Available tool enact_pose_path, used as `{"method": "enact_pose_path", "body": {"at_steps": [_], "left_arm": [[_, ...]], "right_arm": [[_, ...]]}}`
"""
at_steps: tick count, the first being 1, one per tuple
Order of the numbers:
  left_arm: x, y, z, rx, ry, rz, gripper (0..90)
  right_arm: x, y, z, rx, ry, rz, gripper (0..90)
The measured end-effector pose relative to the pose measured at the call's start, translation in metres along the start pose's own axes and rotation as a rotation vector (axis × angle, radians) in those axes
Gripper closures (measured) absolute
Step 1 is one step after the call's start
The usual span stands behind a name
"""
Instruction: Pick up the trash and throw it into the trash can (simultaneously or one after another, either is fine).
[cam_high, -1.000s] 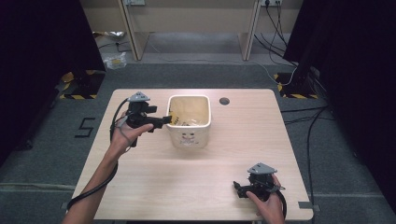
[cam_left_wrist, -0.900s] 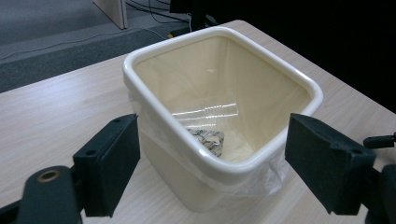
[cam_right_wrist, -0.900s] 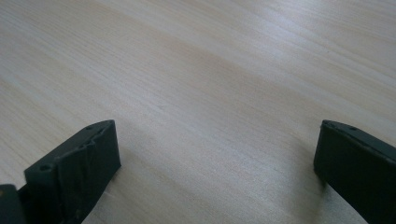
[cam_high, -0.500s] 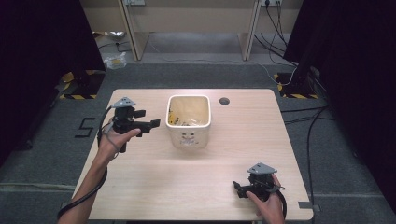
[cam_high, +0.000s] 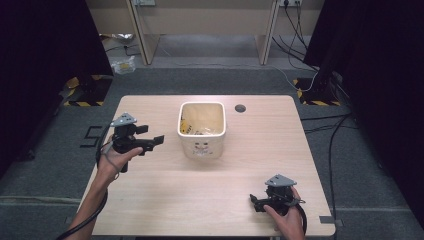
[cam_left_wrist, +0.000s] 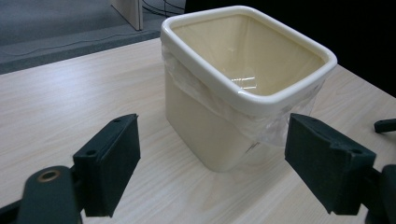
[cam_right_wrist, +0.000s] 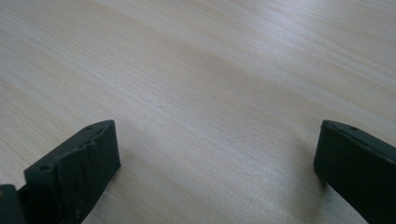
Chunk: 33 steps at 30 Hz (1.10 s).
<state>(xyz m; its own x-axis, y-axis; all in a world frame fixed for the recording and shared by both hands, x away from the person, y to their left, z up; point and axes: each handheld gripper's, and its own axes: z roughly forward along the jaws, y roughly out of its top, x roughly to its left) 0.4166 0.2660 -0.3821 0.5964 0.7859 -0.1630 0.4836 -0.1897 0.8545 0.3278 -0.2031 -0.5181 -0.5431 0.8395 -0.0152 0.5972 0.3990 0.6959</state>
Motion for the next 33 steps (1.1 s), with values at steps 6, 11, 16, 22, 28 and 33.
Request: {"method": "enact_pose_path", "body": {"at_steps": [6,11,16,22,28,33], "left_arm": [[0.001,-0.010,0.000,0.005,-0.003,-0.006,17.5],[0.001,-0.018,-0.001,-0.001,-0.012,-0.017,17.5],[0.001,-0.023,0.000,0.006,-0.017,-0.016,17.6],[0.000,-0.030,-0.001,-0.003,-0.016,-0.013,17.5],[-0.002,-0.041,0.002,0.004,-0.014,-0.008,17.5],[-0.002,-0.050,0.006,0.015,-0.019,-0.002,17.5]], "right_arm": [[0.000,0.000,0.000,0.001,0.000,0.002,0.4],[0.000,0.000,0.000,0.001,0.000,0.001,0.5],[0.000,0.000,0.000,0.000,0.000,0.000,0.6],[0.000,0.000,0.000,0.000,-0.001,0.000,0.6],[0.000,0.000,0.000,0.000,-0.001,0.000,0.6],[0.000,0.000,0.000,0.000,-0.001,0.000,0.6]]}}
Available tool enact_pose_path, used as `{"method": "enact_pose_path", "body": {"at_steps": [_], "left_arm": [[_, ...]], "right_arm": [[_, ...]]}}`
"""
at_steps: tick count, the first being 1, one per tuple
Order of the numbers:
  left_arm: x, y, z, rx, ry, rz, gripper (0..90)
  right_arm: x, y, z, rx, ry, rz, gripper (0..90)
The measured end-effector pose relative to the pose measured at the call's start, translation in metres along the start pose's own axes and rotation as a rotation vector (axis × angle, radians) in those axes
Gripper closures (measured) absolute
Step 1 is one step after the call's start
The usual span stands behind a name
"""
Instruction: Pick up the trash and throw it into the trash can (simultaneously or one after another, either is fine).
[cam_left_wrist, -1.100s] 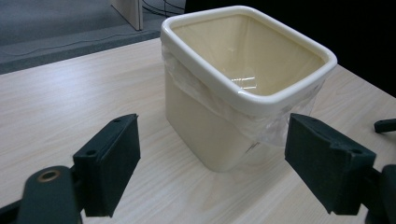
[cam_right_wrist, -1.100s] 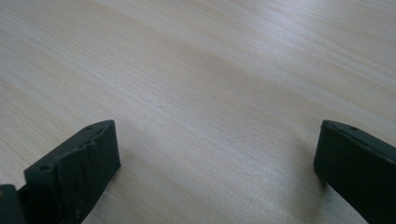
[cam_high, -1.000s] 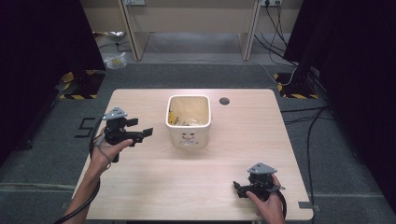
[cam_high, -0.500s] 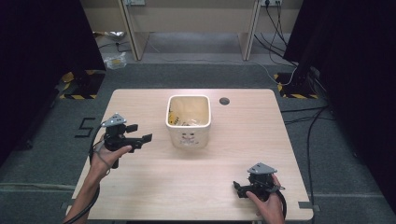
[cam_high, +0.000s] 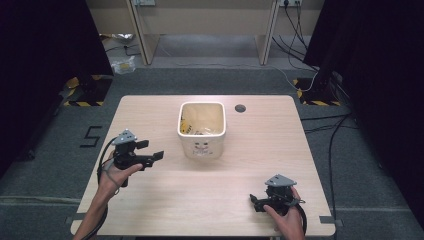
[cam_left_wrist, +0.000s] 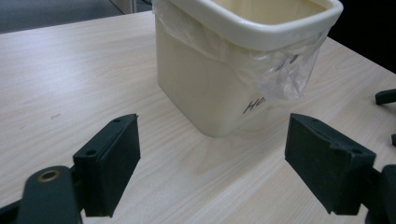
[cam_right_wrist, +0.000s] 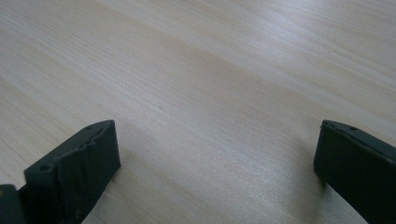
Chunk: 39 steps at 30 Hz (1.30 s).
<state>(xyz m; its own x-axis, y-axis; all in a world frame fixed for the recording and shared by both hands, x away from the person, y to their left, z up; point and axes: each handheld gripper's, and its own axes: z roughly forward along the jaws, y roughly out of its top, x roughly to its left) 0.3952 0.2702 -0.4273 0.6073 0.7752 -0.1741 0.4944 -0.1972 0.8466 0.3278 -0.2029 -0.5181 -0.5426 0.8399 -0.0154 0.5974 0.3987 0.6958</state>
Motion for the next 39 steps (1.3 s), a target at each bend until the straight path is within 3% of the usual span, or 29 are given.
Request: {"method": "enact_pose_path", "body": {"at_steps": [8,39], "left_arm": [[-0.003,-0.009,0.004,0.001,-0.007,0.012,17.5],[-0.011,-0.048,0.021,0.100,-0.023,0.049,17.5]], "right_arm": [[0.000,0.000,0.000,0.000,0.000,0.000,0.7],[0.000,0.000,0.000,-0.001,0.000,-0.003,0.7]]}}
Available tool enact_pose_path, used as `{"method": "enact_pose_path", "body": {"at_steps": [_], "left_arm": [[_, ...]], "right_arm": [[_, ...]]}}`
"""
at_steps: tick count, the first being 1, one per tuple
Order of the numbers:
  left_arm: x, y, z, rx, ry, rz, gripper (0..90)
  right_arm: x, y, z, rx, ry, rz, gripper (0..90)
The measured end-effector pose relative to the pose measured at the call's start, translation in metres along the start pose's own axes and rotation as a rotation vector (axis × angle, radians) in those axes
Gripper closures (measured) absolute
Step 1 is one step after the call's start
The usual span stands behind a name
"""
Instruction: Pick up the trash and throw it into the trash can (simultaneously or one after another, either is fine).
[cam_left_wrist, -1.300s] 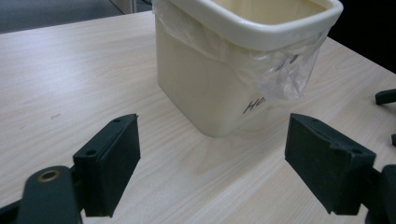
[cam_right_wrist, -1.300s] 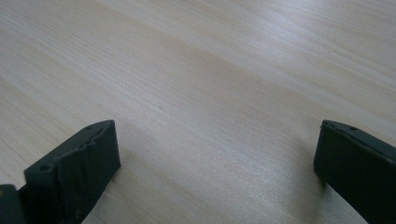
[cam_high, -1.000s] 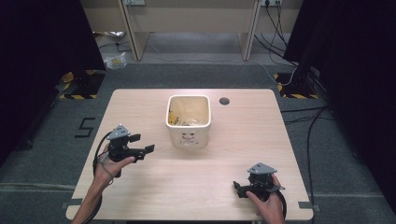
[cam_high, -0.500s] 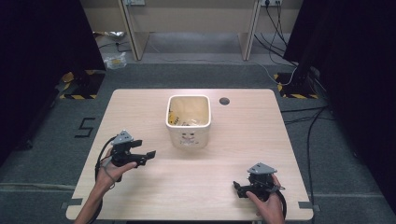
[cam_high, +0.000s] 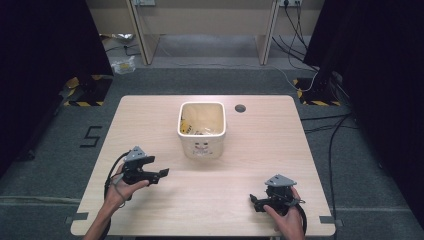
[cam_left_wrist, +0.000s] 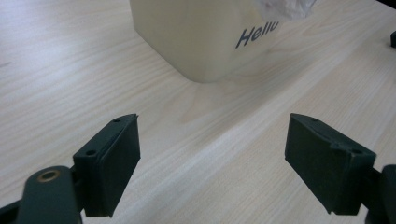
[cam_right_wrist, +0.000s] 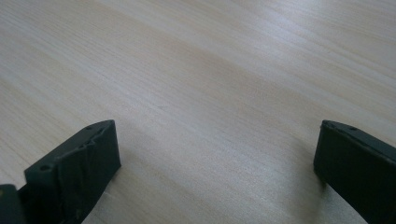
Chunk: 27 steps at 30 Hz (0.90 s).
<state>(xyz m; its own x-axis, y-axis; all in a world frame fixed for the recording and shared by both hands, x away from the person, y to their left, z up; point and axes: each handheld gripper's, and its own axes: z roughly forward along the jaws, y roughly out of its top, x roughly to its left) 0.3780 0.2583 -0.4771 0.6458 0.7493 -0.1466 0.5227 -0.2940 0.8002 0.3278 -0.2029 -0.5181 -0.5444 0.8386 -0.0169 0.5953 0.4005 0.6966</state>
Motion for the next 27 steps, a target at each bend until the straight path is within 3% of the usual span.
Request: {"method": "enact_pose_path", "body": {"at_steps": [27], "left_arm": [[0.000,-0.026,0.006,0.049,0.006,-0.016,17.5]], "right_arm": [[0.000,0.000,0.000,0.000,0.000,0.000,0.7]]}}
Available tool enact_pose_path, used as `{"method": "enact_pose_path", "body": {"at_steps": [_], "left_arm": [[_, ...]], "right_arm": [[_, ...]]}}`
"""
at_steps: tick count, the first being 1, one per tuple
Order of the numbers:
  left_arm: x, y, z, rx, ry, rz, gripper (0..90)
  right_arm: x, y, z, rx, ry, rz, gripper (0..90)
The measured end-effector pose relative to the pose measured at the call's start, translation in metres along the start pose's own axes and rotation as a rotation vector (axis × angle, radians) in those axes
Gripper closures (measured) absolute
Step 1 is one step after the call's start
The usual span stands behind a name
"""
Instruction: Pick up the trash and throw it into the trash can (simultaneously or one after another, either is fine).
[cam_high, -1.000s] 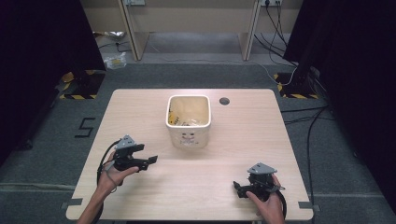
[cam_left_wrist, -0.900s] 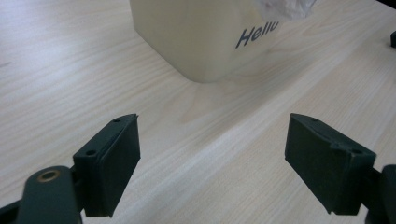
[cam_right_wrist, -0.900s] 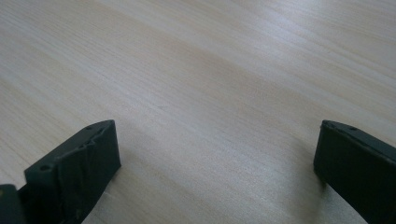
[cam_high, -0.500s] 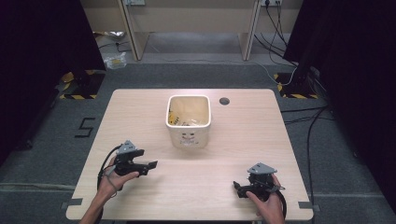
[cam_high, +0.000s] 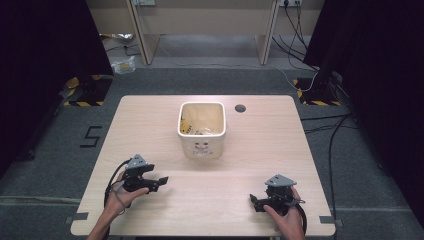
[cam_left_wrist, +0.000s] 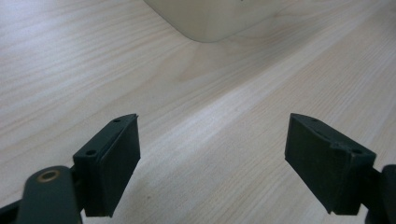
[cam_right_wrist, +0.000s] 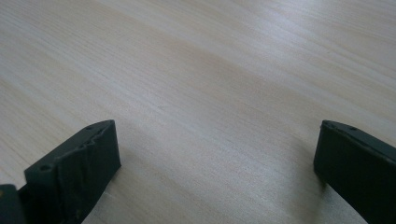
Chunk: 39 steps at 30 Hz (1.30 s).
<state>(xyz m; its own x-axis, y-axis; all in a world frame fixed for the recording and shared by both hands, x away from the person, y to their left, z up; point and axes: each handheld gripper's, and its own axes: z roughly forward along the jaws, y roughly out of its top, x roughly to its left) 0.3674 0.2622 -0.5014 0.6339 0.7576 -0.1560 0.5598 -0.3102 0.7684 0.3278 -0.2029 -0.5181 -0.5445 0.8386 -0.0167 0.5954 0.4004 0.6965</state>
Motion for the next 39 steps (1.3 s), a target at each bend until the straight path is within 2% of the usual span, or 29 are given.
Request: {"method": "enact_pose_path", "body": {"at_steps": [20,30,39], "left_arm": [[-0.002,-0.018,-0.004,0.025,0.027,0.009,17.6],[-0.006,-0.024,-0.007,0.038,0.041,0.029,17.5],[-0.009,-0.031,-0.010,0.042,0.049,0.023,17.5]], "right_arm": [[0.000,0.000,0.000,0.000,0.000,0.000,0.7],[0.000,0.000,0.000,0.000,0.000,0.000,0.7],[0.000,0.000,0.000,0.000,0.000,0.000,0.7]]}}
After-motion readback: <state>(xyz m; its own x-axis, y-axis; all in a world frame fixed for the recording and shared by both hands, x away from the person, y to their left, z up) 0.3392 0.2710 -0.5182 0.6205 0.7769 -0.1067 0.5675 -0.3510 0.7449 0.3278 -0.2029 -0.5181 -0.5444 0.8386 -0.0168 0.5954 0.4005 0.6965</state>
